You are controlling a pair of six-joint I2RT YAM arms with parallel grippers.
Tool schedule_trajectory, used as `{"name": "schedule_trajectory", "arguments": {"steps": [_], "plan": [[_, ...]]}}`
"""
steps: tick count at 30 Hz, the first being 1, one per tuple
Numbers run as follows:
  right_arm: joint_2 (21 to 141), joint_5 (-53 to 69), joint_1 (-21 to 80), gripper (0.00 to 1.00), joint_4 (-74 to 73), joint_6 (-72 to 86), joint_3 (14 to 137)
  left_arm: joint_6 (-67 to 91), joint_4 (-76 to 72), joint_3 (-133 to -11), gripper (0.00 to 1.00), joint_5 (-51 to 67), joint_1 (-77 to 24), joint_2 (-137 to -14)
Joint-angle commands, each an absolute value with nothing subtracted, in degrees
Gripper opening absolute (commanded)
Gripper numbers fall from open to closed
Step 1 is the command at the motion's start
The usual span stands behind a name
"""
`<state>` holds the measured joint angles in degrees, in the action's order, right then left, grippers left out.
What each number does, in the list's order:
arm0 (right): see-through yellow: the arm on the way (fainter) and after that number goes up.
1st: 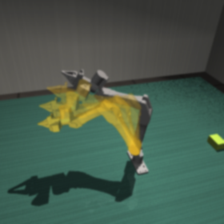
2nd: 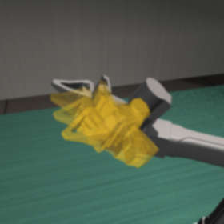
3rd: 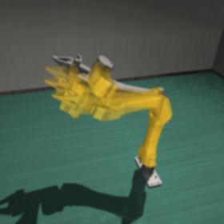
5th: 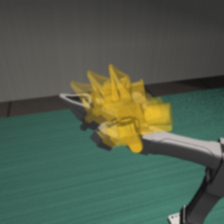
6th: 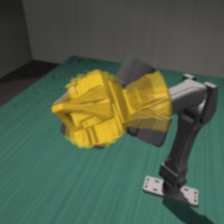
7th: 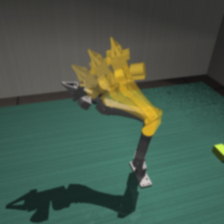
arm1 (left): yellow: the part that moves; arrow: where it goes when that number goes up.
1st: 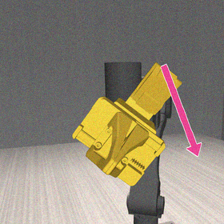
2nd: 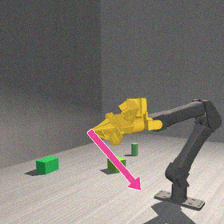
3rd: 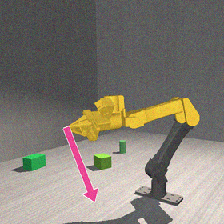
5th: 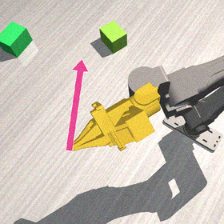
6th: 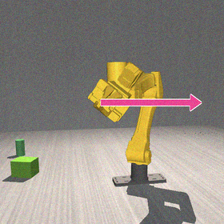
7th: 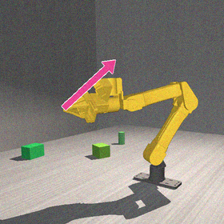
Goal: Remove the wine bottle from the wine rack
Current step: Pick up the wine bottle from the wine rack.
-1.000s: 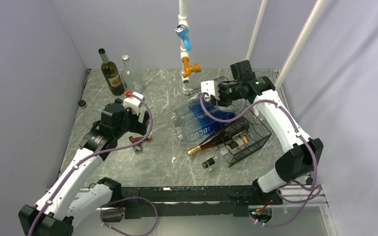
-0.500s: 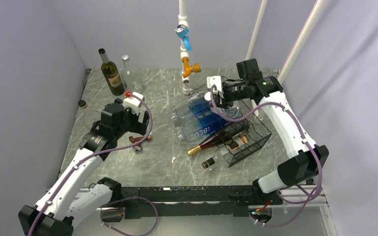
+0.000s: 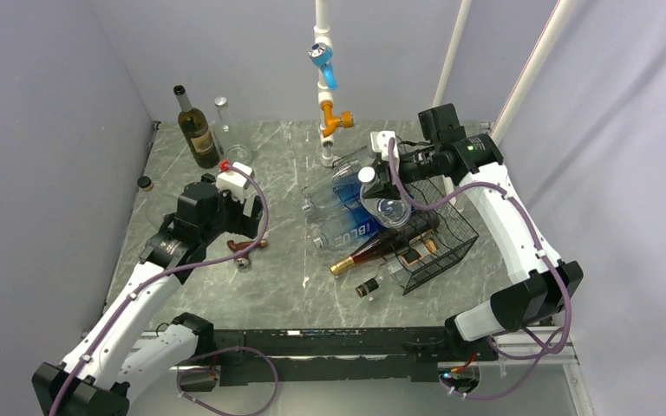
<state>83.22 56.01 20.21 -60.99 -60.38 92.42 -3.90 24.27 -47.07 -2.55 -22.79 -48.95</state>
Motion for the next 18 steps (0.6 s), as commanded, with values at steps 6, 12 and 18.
{"name": "schedule_trajectory", "arguments": {"steps": [6,12,18], "plan": [[79.27,68.96,19.92,0.00,-55.95,-57.93,99.29,-4.92,21.85,-46.76,0.99,-3.29,-22.59,-48.25],[79.36,74.02,20.11,0.00,-53.59,-53.63,98.76,-5.01,21.76,-46.67,1.00,-3.48,-22.59,-48.25],[78.86,76.92,21.08,0.00,-51.08,-49.91,97.50,-5.09,21.73,-46.58,0.99,-3.67,-22.50,-48.34]]}}
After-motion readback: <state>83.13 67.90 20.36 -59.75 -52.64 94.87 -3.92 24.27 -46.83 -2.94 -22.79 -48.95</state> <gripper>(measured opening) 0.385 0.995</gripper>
